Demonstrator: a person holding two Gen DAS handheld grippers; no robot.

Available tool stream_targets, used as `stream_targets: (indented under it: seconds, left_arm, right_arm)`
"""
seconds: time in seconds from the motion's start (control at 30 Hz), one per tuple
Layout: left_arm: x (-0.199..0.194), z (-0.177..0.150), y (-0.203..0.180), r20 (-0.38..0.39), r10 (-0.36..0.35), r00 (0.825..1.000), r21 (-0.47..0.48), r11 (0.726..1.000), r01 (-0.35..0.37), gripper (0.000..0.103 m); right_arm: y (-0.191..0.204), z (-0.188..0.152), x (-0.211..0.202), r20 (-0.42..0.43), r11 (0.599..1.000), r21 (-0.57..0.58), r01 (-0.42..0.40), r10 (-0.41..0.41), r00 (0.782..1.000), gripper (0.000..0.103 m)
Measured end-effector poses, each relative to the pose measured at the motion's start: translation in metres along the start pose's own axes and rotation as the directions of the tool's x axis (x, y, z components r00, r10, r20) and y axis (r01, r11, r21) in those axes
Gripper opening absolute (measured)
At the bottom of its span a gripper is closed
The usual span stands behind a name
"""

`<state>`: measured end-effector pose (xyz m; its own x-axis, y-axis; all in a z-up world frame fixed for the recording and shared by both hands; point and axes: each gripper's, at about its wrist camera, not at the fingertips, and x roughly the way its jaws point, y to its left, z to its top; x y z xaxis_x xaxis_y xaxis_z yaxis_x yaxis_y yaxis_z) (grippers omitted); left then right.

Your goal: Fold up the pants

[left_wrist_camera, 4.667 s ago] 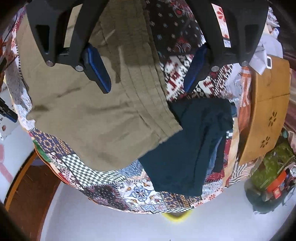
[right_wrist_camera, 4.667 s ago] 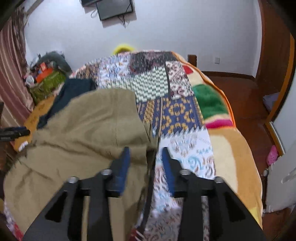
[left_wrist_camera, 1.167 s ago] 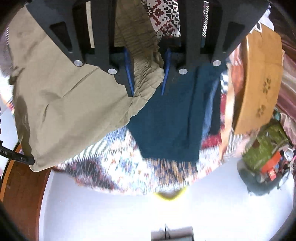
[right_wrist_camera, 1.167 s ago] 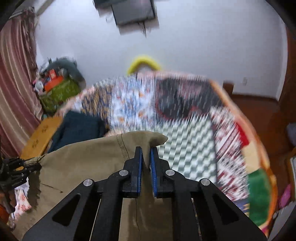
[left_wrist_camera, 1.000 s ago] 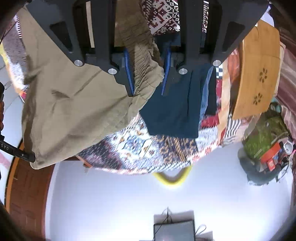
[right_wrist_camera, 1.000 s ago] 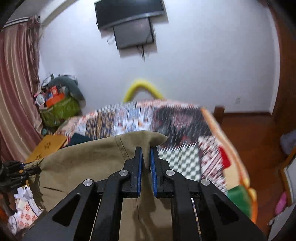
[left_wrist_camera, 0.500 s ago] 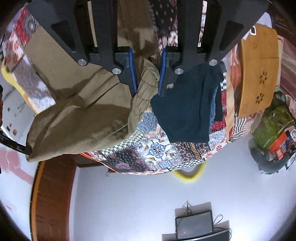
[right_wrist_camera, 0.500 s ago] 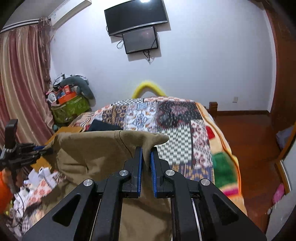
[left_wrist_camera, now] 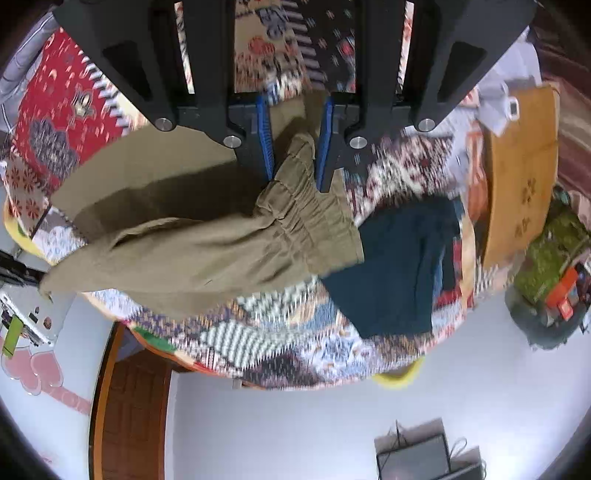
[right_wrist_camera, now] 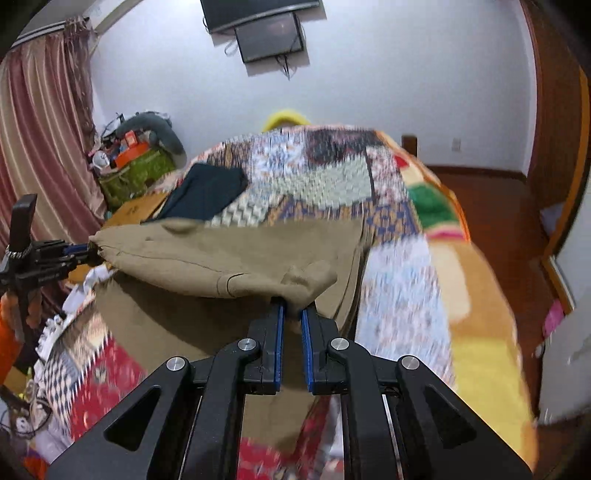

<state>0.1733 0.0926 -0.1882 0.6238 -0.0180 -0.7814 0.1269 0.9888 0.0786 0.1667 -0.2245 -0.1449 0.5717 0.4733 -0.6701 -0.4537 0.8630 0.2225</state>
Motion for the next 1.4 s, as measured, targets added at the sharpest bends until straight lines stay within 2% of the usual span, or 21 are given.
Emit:
stream_targets:
  seconds: [0.2,0.43,0.53,0.57,0.6,0.67,0.73,0.8,0.83,1.0,1.07,1.13,1.2,1.27,1.33,1.4]
  left_arm:
    - [0.001,-0.032,-0.004,-0.03,0.018,0.999,-0.013,1.0,-0.018,0.025]
    - [-0.017,-0.048,0.006,-0.046,0.017,0.999,-0.052,0.998,-0.02,0.032]
    - [-0.033,-0.043,0.003,-0.005,0.037,0.999,-0.041,0.998,-0.037,0.047]
    - [-0.036,-0.041,0.001,0.008,0.04,0.999,-0.035,0.999,-0.039,0.056]
    - [-0.04,-0.037,-0.002,0.021,0.044,0.999,-0.026,0.999,-0.043,0.063]
    - [-0.044,-0.028,-0.011,0.041,0.048,0.998,0.007,0.999,-0.048,0.069]
    - [-0.043,-0.02,-0.02,0.04,0.041,0.998,0.042,0.998,-0.042,0.073]
    - [-0.036,-0.014,-0.031,0.029,0.04,0.999,0.085,0.995,-0.042,0.082]
    - [-0.032,-0.011,-0.038,0.025,0.048,0.999,0.113,0.992,-0.051,0.083]
    - [-0.011,-0.011,-0.072,0.022,0.117,0.993,0.289,0.95,-0.118,0.084]
    - [-0.001,-0.011,-0.083,0.011,0.124,0.992,0.339,0.933,-0.12,0.084]
    - [0.008,-0.011,-0.092,-0.001,0.12,0.993,0.374,0.921,-0.111,0.084]
    - [0.012,-0.009,-0.1,0.026,0.127,0.992,0.406,0.905,-0.127,0.084]
    - [0.014,-0.004,-0.104,0.027,0.106,0.994,0.413,0.904,-0.108,0.083]
    - [0.017,0.003,-0.104,0.01,0.064,0.998,0.398,0.915,-0.062,0.076]
    - [0.016,0.006,-0.106,-0.003,0.036,0.999,0.39,0.92,-0.032,0.06]
  right_arm:
    - [0.006,-0.043,0.01,-0.085,0.999,0.03,0.028,-0.026,0.996,0.009]
    - [0.001,-0.073,0.001,-0.118,0.993,0.099,0.057,-0.045,0.992,0.01]
    - [0.004,-0.074,-0.011,-0.097,0.993,0.095,0.074,-0.064,0.993,0.01]
    - [0.006,-0.072,-0.015,-0.085,0.993,0.086,0.078,-0.071,0.994,0.01]
    - [0.009,-0.069,-0.018,-0.074,0.994,0.076,0.079,-0.074,0.995,0.013]
    - [0.016,-0.062,-0.023,-0.052,0.996,0.054,0.073,-0.07,0.996,0.019]
    - [0.024,-0.052,-0.025,-0.032,0.998,0.022,0.063,-0.062,0.998,0.036]
    - [0.035,-0.048,-0.024,-0.018,0.998,-0.012,0.056,-0.056,0.998,0.049]
    - [0.041,-0.046,-0.024,-0.008,0.998,-0.03,0.047,-0.047,0.999,0.052]
    - [0.068,-0.038,-0.006,-0.021,0.994,-0.105,-0.016,0.014,1.0,0.053]
    - [0.076,-0.038,0.006,-0.038,0.99,-0.136,-0.033,0.029,0.999,0.053]
    - [0.084,-0.039,0.016,-0.056,0.986,-0.161,-0.051,0.042,0.998,0.053]
    - [0.092,-0.04,0.026,-0.073,0.981,-0.181,-0.067,0.054,0.996,0.053]
    - [0.099,-0.04,0.035,-0.086,0.977,-0.2,-0.076,0.06,0.995,0.053]
    - [0.105,-0.04,0.043,-0.096,0.971,-0.225,-0.084,0.063,0.993,0.053]
    - [0.11,-0.039,0.049,-0.105,0.965,-0.25,-0.084,0.059,0.993,0.053]
